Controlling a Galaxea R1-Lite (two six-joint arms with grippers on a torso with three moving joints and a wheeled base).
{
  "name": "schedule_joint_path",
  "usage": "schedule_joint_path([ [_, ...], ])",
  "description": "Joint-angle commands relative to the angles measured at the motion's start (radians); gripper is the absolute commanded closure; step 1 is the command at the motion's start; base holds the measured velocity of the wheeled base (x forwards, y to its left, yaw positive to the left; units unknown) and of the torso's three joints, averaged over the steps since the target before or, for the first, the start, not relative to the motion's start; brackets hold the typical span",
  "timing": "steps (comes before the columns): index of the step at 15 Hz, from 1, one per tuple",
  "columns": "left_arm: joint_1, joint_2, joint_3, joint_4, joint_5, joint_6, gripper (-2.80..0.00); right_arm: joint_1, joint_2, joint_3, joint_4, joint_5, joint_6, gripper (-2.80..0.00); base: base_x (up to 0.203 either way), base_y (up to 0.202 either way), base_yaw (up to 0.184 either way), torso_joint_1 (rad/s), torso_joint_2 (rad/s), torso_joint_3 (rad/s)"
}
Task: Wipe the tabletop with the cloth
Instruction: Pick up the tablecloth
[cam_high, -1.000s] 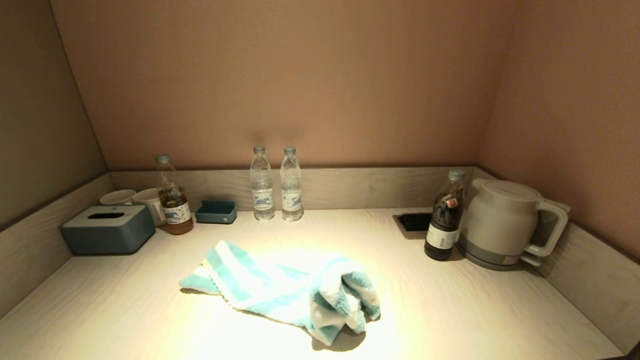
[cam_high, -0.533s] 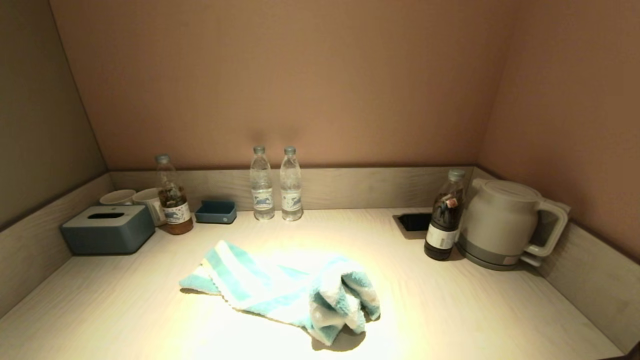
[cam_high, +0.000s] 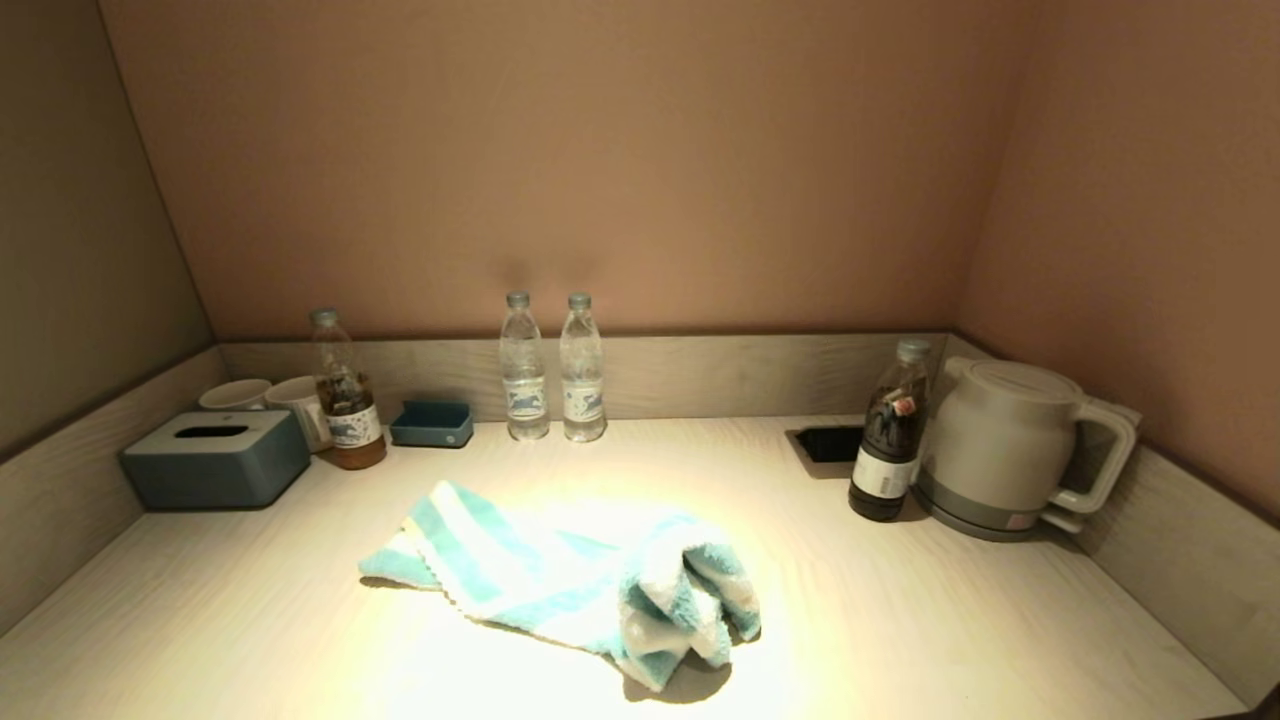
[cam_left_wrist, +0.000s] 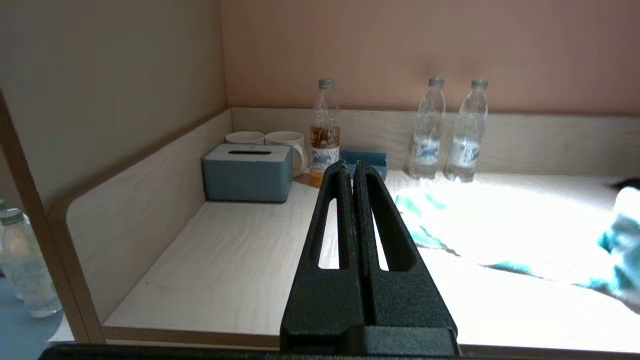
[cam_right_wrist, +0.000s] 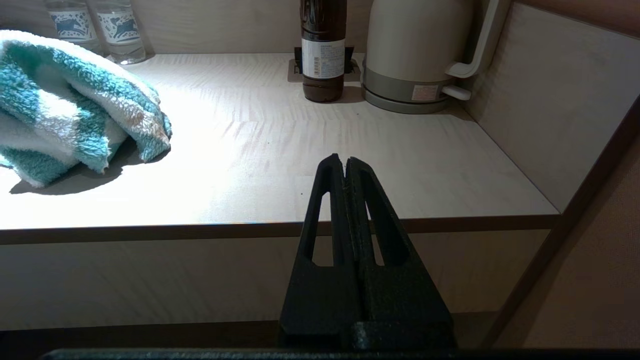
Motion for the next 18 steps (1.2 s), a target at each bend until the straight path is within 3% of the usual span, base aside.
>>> schedule_joint_path([
  [1, 0.001, -0.001, 0.085, -0.009, -0.001, 0.035, 0.0, 0.0, 0.001, 0.0, 0.0, -0.001, 0.0, 0.0, 0.0, 0.0, 0.0, 0.0, 0.0, 0.0],
  [9, 0.0, -0.001, 0.256, -0.015, -0.001, 0.069, 0.0, 0.0, 0.001, 0.0, 0.0, 0.001, 0.0, 0.0, 0.0, 0.0, 0.0, 0.0, 0.0, 0.0],
  [18, -0.001, -0.001, 0.29, -0.017, -0.043, 0.064, 0.0, 0.0, 0.001, 0.0, 0.0, 0.0, 0.0, 0.0, 0.0, 0.0, 0.0, 0.0, 0.0, 0.0],
])
